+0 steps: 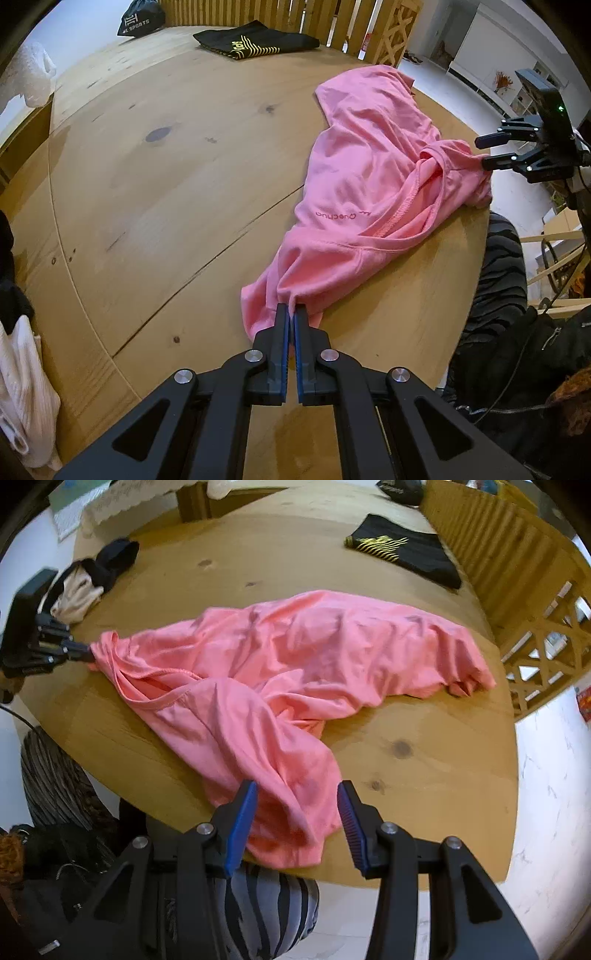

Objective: Fold clothes

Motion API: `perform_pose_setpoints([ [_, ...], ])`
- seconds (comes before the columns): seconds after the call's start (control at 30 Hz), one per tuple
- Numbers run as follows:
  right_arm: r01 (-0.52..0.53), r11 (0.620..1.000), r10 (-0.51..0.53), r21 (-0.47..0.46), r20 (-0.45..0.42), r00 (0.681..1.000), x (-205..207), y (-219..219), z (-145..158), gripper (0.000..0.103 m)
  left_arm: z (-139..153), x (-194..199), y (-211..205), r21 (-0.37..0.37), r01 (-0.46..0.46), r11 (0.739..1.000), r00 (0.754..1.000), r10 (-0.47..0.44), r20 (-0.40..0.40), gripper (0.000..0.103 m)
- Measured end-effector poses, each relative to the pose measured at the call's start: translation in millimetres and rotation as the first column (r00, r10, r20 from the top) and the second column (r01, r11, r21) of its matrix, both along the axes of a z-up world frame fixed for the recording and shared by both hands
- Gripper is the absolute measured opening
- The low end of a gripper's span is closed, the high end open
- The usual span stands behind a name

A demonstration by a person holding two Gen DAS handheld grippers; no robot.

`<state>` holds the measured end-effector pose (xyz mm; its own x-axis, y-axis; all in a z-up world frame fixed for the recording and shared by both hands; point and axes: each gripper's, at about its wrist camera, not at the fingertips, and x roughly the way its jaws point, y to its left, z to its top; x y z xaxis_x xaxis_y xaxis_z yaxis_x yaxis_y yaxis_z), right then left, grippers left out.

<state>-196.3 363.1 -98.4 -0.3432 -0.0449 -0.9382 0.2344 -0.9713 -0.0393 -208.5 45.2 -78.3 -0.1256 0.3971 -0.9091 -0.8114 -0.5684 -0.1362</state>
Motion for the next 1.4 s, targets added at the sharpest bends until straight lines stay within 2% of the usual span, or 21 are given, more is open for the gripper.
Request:
perform_pose_setpoints([
  [0.13, -0.037, 0.999, 0.038, -0.024, 0.032, 0.999, -9, -8, -15, 0.043, -5, -4, 4, -0.019, -0.003, 1.0, 1.0, 0.003, -0.006, 0.003],
  [0.17, -0.033, 0.998, 0.035, -0.054, 0.039, 0.999, -8, -6, -15, 0.025, -5, -5, 5, -0.017, -0.005, 1.0, 1.0, 0.005, -0.01, 0.003],
  [0.2, -0.029, 0.996, 0.033, -0.083, 0.045, 0.998, -8, -4, -15, 0.013, -4, -5, 6, -0.011, -0.006, 1.0, 1.0, 0.005, -0.018, 0.003],
  [0.23, -0.024, 0.993, 0.03, -0.113, 0.051, 0.998, -7, -2, -15, 0.009, -3, -4, 6, -0.006, -0.003, 1.0, 1.0, 0.002, -0.024, 0.003],
  [0.4, -0.014, 0.992, 0.017, -0.125, 0.023, 1.0, 3, 5, -2, 0.008, 5, 0, 2, 0.016, 0.01, 1.0, 0.998, -0.009, -0.054, 0.004],
  [0.43, -0.012, 0.992, 0.014, -0.126, 0.017, 1.0, 5, 6, 1, 0.008, 8, 2, 0, 0.022, 0.011, 1.0, 0.998, -0.01, -0.057, 0.013],
  [0.47, -0.011, 0.993, 0.014, -0.121, 0.016, 1.0, 6, 6, 1, 0.008, 9, 2, -1, 0.025, 0.008, 1.0, 0.998, -0.006, -0.068, 0.029],
  [0.53, -0.013, 0.994, 0.015, -0.108, 0.017, 1.0, 7, 4, 0, 0.008, 13, 3, -3, 0.031, 0.001, 1.0, 0.996, 0.002, -0.088, 0.038],
  [0.7, -0.019, 0.996, 0.021, -0.088, 0.022, 1.0, 1, -2, -4, 0.008, 7, 1, 5, 0.005, 0.022, 1.0, 0.997, -0.022, -0.079, 0.036],
  [0.73, -0.019, 0.996, 0.021, -0.083, 0.022, 1.0, 1, -3, -5, 0.008, 4, 1, 7, -0.007, 0.028, 1.0, 0.997, -0.028, -0.076, 0.032],
  [0.77, -0.017, 0.997, 0.019, -0.08, 0.025, 1.0, 0, -3, -6, 0.008, 0, 1, 10, -0.019, 0.034, 0.999, 0.997, -0.035, -0.073, 0.015],
  [0.8, -0.013, 0.997, 0.015, -0.073, 0.027, 1.0, 0, -2, -7, 0.008, -2, 0, 11, -0.028, 0.035, 0.999, 0.997, -0.036, -0.065, 0.007],
  [0.93, 0.015, 0.999, -0.014, -0.037, 0.016, 1.0, -3, 5, -7, 0.007, 4, -6, 11, -0.006, 0.026, 1.0, 0.996, -0.026, -0.091, 0.005],
  [1.03, 0.04, 0.999, -0.039, 0.015, -0.057, 0.998, -8, 8, 14, 0.006, 26, -19, 7, 0.047, -0.038, 0.998, 0.988, 0.044, -0.15, 0.004],
  [1.13, 0.068, 0.994, -0.054, 0.087, -0.159, 0.986, -15, 10, 46, 0.005, 67, -41, 5, 0.143, -0.098, 0.985, 0.971, 0.126, -0.203, 0.004],
  [1.17, 0.079, 0.991, -0.057, 0.11, -0.193, 0.98, -17, 11, 57, 0.005, 85, -46, 8, 0.166, -0.105, 0.981, 0.959, 0.144, -0.244, 0.004],
  [1.23, 0.106, 0.984, -0.062, 0.14, -0.289, 0.955, -23, 15, 100, 0.005, 126, -54, 16, 0.193, -0.1, 0.976, 0.927, 0.162, -0.339, 0.004],
  [1.3, 0.143, 0.974, -0.064, 0.175, -0.392, 0.918, -30, 17, 149, 0.005, 179, -59, 22, 0.247, -0.089, 0.965, 0.888, 0.189, -0.419, 0.004],
  [1.4, 0.202, 0.956, -0.062, 0.212, -0.525, 0.849, -37, 16, 226, 0.005, 260, -59, 20, 0.283, -0.075, 0.956, 0.796, 0.229, -0.561, 0.004],
])
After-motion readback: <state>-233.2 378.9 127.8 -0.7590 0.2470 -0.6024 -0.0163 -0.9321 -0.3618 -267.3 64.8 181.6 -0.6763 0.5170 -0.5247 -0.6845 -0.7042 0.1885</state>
